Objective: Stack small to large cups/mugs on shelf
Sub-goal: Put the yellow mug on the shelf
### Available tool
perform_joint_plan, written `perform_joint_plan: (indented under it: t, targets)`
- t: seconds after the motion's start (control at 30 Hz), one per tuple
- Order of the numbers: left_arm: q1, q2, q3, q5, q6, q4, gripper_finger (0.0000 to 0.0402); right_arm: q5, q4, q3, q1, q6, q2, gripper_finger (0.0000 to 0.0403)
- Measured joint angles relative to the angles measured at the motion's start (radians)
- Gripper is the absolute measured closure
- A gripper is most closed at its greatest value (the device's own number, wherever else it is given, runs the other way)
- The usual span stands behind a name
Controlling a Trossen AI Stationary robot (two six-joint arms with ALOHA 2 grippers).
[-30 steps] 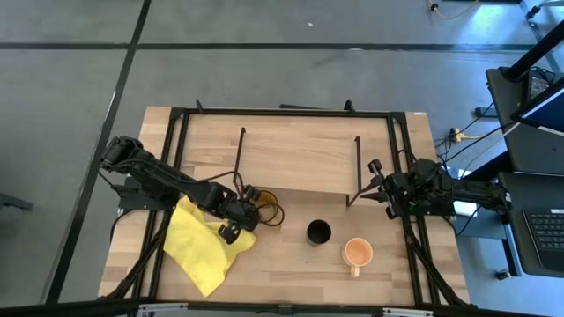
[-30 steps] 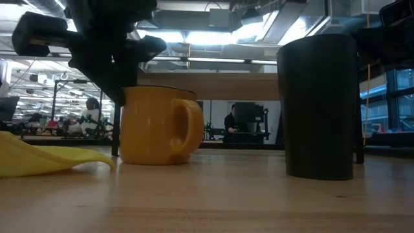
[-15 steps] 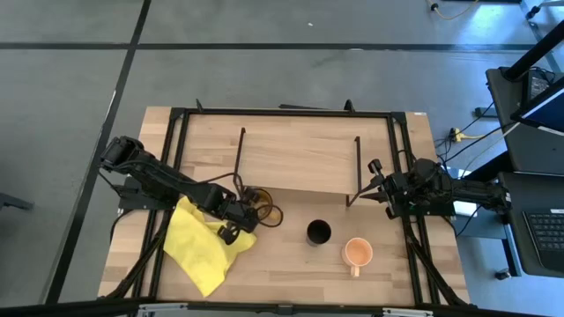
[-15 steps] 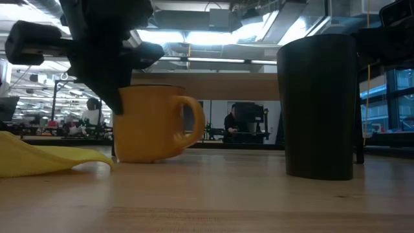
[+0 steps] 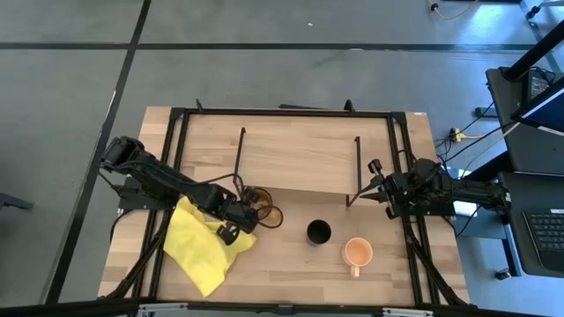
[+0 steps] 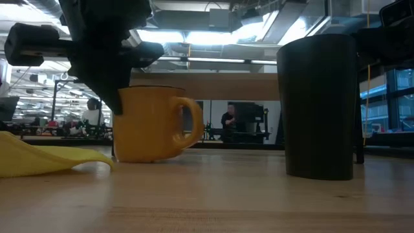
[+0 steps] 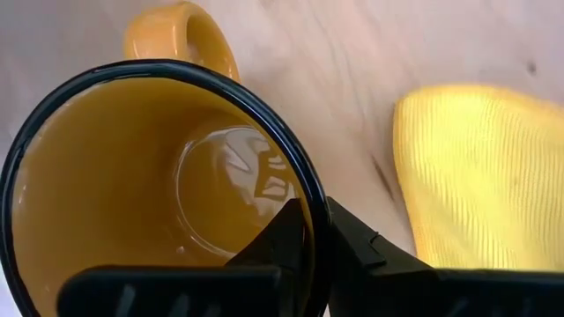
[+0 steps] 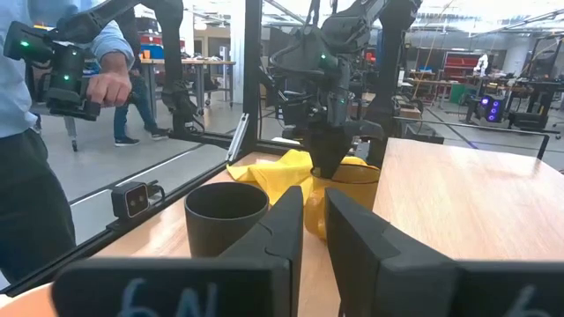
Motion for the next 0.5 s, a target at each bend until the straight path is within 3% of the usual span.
perform_joint_plan:
  t: [0.5]
  targets:
    - [-0.031,0.000,0.041,0.017,-0.233,-0.040,0.0385,0.000,0.000,0.000,0.000,0.000,0.000,0.0350]
